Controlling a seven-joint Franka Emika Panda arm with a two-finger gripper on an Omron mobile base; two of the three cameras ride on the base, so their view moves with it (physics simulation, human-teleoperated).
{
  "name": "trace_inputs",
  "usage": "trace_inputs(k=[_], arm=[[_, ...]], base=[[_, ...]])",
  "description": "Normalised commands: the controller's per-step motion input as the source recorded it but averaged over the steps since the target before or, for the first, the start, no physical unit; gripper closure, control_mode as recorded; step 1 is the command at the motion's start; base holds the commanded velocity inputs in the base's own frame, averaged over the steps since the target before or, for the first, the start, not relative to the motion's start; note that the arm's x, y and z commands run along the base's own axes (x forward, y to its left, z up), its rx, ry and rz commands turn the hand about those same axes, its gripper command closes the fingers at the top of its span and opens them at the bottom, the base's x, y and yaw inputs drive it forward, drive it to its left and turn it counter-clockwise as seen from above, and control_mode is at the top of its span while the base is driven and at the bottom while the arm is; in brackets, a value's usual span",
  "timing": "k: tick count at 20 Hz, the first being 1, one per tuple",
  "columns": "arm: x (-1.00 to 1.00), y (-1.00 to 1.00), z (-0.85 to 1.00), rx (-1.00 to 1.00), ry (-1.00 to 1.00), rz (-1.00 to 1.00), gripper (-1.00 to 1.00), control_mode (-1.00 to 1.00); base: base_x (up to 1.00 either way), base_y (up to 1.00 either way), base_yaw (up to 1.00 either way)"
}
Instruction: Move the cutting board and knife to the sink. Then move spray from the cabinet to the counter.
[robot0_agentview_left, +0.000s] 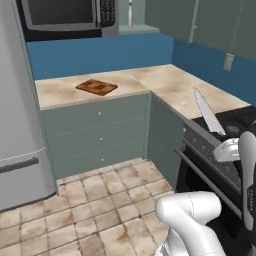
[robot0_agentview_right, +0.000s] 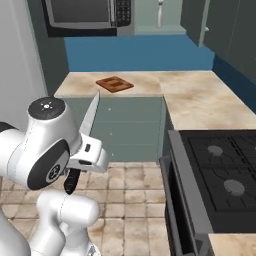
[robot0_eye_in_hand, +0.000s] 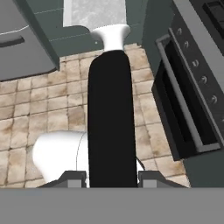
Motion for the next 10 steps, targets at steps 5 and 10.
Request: trace_inputs(k=[5, 10], arm=[[0.0, 0.0, 0.0, 0.0, 0.0, 0.0, 1.0, 1.0], [0.0, 0.0, 0.0, 0.0, 0.0, 0.0, 1.0, 1.0]], base=[[-0.23, 0.0, -0.39], [-0.3, 0.0, -0.37]])
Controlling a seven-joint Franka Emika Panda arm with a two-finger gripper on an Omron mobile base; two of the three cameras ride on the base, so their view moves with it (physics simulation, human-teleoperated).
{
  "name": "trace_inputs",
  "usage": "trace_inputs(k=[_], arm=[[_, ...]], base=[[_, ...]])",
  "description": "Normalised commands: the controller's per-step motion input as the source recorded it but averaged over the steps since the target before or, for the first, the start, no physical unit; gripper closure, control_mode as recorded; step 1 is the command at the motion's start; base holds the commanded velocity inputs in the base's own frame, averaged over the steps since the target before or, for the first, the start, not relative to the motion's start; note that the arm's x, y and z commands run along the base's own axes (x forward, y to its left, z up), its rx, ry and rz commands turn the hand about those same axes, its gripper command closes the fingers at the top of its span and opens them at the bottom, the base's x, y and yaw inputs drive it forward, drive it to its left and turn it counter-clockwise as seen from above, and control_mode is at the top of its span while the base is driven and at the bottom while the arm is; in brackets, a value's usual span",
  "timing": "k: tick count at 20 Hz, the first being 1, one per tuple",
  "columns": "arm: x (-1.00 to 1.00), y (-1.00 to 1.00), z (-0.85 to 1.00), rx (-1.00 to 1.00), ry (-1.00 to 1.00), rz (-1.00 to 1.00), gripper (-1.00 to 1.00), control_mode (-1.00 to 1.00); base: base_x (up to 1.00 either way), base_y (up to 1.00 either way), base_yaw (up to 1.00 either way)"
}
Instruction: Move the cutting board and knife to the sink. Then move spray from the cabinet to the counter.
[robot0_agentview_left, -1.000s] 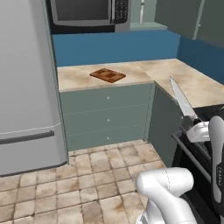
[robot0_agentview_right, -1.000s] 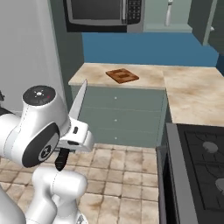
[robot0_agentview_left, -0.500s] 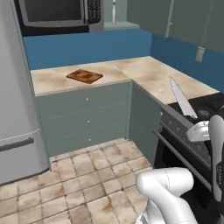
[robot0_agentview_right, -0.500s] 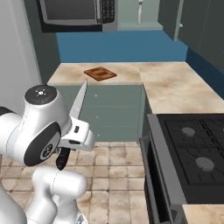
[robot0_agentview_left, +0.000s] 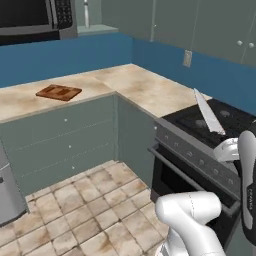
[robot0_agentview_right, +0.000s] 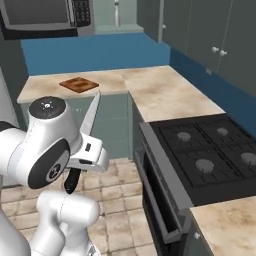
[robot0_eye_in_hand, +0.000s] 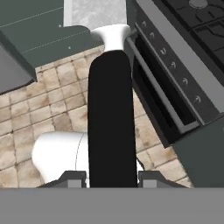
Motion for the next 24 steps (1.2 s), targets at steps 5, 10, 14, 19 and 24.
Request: trace_inputs(k=[5, 10, 14, 19, 24], arm=[[0.0, 0.0, 0.0, 0.0, 0.0, 0.0, 1.0, 1.0], [0.0, 0.0, 0.0, 0.0, 0.0, 0.0, 1.0, 1.0], [0.0, 0.0, 0.0, 0.0, 0.0, 0.0, 1.0, 1.0], [0.0, 0.0, 0.0, 0.0, 0.0, 0.0, 1.0, 1.0], [0.0, 0.0, 0.0, 0.0, 0.0, 0.0, 1.0, 1.0]], base=[[-0.51, 0.0, -0.32], [-0.62, 0.0, -0.29], [-0.65, 0.0, -0.28], [-0.67, 0.0, -0.28], [-0.75, 0.0, -0.28]])
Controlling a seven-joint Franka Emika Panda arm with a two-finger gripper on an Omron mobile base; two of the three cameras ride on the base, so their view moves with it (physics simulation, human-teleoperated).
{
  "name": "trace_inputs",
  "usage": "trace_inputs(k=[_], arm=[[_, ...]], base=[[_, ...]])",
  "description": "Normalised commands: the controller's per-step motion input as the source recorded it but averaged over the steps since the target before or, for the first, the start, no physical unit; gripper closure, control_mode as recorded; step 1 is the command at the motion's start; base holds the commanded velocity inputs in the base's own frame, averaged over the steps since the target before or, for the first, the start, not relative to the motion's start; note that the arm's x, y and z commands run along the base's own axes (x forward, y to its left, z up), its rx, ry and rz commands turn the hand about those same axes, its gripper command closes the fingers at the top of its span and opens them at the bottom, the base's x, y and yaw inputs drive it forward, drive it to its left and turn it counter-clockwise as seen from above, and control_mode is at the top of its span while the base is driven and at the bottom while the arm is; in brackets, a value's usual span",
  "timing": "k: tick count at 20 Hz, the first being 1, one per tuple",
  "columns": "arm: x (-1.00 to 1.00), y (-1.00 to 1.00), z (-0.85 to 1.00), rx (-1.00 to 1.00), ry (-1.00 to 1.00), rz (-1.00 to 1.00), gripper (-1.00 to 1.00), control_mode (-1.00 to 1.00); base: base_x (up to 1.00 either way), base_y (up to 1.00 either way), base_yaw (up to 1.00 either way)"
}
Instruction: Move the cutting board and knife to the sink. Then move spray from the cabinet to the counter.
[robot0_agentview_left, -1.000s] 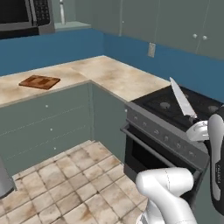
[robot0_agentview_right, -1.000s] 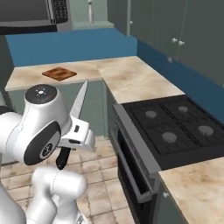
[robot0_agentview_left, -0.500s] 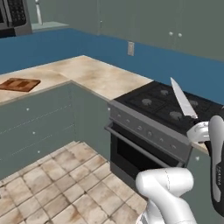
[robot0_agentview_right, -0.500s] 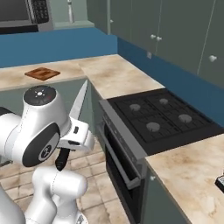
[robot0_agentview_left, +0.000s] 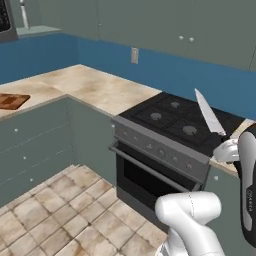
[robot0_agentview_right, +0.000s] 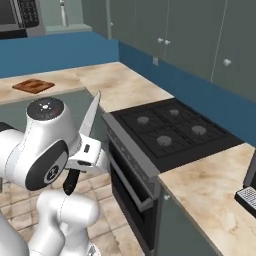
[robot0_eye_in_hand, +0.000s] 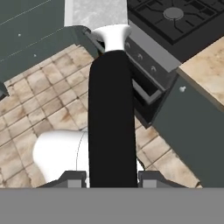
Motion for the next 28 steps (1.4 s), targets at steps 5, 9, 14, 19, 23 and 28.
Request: trace_inputs(k=[5, 9, 14, 19, 23, 28], arm=[[0.0, 0.0, 0.0, 0.0, 0.0, 0.0, 1.0, 1.0], [0.0, 0.0, 0.0, 0.0, 0.0, 0.0, 1.0, 1.0], [0.0, 0.0, 0.0, 0.0, 0.0, 0.0, 1.0, 1.0], [0.0, 0.0, 0.0, 0.0, 0.0, 0.0, 1.0, 1.0], [0.0, 0.0, 0.0, 0.0, 0.0, 0.0, 1.0, 1.0], [0.0, 0.0, 0.0, 0.0, 0.0, 0.0, 1.0, 1.0]], base=[[-0.94, 0.0, -0.26], [-1.0, 0.0, -0.21], [-0.97, 0.0, -0.3], [-0.77, 0.0, -0.42], [-0.71, 0.0, -0.46], [-0.68, 0.0, -0.47]])
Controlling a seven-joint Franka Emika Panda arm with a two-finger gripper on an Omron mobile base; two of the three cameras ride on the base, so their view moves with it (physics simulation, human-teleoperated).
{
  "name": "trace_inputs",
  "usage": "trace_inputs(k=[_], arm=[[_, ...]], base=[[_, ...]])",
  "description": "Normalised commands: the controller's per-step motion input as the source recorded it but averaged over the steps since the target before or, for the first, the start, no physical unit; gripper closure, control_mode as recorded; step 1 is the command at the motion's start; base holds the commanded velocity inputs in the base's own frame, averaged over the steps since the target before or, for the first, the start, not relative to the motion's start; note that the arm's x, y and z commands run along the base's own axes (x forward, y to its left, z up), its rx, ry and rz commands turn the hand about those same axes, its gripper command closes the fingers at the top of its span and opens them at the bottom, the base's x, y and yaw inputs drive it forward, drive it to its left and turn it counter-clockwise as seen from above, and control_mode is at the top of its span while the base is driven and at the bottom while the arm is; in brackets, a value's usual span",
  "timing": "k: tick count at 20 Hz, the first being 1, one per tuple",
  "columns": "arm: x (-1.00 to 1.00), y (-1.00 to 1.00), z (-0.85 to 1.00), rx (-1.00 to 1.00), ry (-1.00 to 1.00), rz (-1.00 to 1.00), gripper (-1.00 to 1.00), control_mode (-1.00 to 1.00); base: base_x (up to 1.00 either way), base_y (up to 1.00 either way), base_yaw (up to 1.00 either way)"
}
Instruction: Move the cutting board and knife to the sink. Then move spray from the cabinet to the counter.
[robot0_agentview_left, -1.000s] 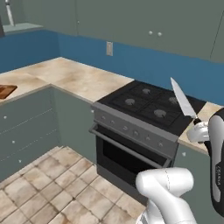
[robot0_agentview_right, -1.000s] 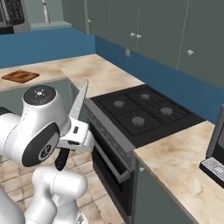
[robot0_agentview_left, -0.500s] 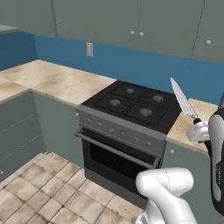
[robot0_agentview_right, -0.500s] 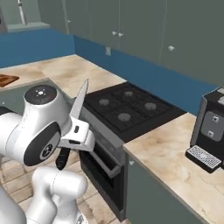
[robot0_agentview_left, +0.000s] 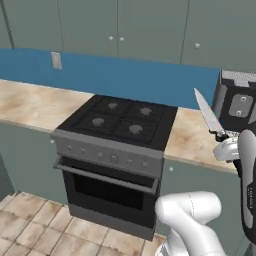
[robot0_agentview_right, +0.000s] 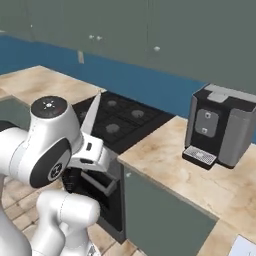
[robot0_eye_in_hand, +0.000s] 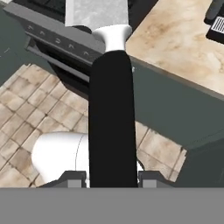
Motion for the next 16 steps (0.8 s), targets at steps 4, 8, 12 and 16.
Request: trace_inputs(k=[4, 8, 12, 16], arm=[[0.0, 0.0, 0.0, 0.0, 0.0, 0.0, 1.0, 1.0], [0.0, 0.0, 0.0, 0.0, 0.0, 0.0, 1.0, 1.0], [0.0, 0.0, 0.0, 0.0, 0.0, 0.0, 1.0, 1.0], [0.0, 0.0, 0.0, 0.0, 0.0, 0.0, 1.0, 1.0]], base=[[-0.63, 0.0, -0.47], [-0.56, 0.0, -0.48], [-0.56, 0.0, -0.48], [-0.58, 0.0, -0.45]])
